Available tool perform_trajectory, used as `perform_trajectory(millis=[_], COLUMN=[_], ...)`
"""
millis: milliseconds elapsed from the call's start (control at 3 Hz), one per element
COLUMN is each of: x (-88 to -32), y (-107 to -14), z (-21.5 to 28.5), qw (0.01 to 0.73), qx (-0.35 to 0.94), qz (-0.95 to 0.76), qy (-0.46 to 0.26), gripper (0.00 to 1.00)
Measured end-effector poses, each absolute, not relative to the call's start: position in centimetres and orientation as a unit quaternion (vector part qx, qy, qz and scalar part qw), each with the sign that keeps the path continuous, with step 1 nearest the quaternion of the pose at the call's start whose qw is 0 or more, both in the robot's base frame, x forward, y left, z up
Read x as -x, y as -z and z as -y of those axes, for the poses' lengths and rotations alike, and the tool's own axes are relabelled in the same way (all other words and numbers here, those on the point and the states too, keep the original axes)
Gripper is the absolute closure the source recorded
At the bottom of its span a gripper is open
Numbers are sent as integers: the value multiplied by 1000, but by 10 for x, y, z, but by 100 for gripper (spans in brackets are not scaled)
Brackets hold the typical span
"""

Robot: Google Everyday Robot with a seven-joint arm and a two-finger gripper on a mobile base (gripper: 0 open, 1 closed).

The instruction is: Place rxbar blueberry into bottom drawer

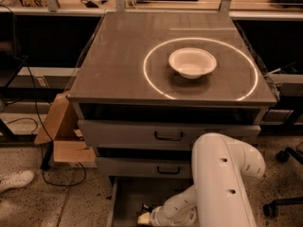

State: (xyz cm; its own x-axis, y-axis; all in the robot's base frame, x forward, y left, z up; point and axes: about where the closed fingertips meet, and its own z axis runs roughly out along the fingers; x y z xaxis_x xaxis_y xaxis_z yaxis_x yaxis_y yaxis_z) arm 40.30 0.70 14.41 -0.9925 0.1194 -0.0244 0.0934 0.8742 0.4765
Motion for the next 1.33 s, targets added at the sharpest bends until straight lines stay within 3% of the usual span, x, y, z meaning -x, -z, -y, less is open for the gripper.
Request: perform_trajectory(millis=[667, 1333], x=[-395, -395], y=[-121, -121], z=[0, 0], qw=[6, 6], qx=[-74, -74], qz=[-970, -970], qy=[-233, -233], gripper=[100, 50])
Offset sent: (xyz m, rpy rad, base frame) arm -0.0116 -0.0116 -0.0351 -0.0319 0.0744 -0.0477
